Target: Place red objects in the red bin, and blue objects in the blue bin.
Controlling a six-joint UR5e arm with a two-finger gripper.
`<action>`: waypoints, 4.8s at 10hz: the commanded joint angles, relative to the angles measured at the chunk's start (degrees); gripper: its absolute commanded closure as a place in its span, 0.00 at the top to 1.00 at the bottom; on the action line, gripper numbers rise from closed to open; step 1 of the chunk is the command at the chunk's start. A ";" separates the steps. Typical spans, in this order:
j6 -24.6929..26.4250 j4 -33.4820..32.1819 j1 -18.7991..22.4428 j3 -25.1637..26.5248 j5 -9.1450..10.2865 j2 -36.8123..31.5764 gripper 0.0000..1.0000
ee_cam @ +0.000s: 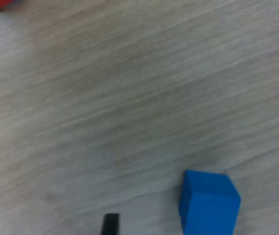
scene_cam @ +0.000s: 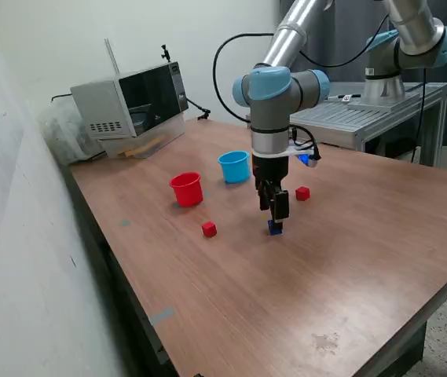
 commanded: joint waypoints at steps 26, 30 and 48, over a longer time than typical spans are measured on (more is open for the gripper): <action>-15.82 2.46 -24.52 24.51 -0.33 -24.96 0.00; -16.09 2.46 -24.70 24.77 -0.33 -25.05 1.00; -18.63 11.11 4.57 27.48 2.83 -43.18 1.00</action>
